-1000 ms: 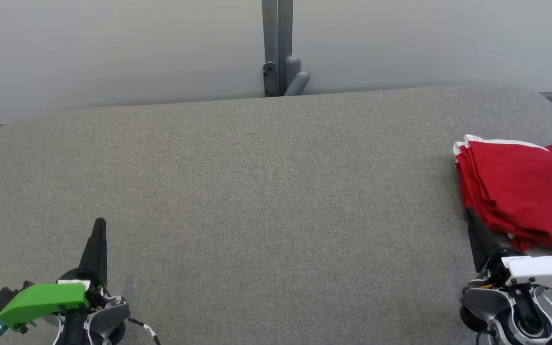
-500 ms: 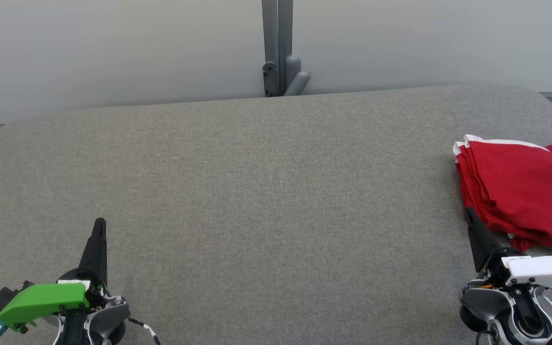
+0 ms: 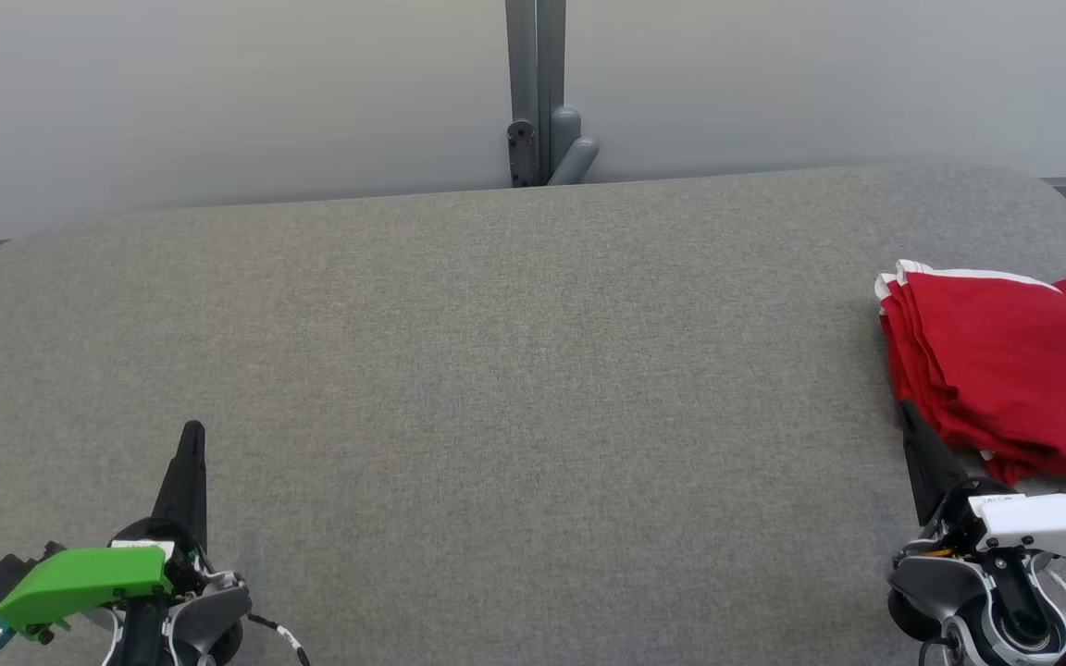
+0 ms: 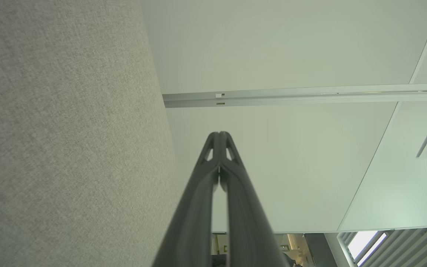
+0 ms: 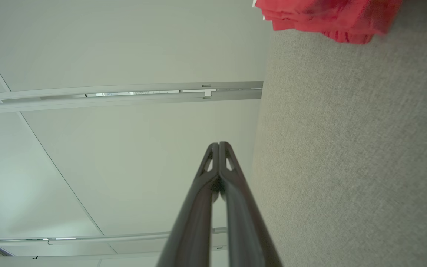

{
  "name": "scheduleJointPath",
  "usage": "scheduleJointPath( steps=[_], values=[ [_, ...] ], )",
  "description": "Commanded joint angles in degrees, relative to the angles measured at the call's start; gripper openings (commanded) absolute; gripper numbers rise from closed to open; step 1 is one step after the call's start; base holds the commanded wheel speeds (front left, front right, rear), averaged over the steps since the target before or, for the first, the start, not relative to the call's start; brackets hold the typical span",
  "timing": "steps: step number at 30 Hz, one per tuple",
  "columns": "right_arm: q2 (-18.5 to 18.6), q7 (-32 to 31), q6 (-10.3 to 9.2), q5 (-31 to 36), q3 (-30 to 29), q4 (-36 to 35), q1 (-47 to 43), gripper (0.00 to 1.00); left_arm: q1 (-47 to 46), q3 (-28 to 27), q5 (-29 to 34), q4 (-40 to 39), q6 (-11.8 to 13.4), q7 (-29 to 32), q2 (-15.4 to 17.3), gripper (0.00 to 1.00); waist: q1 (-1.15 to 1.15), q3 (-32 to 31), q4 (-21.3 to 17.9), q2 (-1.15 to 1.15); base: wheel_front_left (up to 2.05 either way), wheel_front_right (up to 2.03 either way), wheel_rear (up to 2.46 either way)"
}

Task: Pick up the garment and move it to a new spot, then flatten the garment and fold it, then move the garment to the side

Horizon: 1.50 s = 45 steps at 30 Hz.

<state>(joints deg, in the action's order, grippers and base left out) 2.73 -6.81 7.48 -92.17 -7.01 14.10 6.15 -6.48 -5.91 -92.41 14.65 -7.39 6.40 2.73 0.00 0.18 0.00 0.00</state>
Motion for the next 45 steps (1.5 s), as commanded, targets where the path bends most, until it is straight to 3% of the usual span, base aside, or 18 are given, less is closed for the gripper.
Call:
scheduleJointPath(
  steps=[1, 45],
  values=[
    [0.28, -0.19, 0.02, -0.34, -0.16, 0.06, 0.34, 0.0, -0.54, -0.29, -0.06, -0.26, -0.22, -0.05, 0.27, 0.0, 0.0, 0.0, 0.0, 0.0, 0.0, 0.0, 0.0],
    [0.28, -0.18, 0.02, -0.34, -0.15, 0.06, 0.34, 0.0, -0.54, -0.29, -0.06, -0.27, -0.22, -0.05, 0.27, 0.0, 0.0, 0.0, 0.0, 0.0, 0.0, 0.0, 0.0]
  ],
)
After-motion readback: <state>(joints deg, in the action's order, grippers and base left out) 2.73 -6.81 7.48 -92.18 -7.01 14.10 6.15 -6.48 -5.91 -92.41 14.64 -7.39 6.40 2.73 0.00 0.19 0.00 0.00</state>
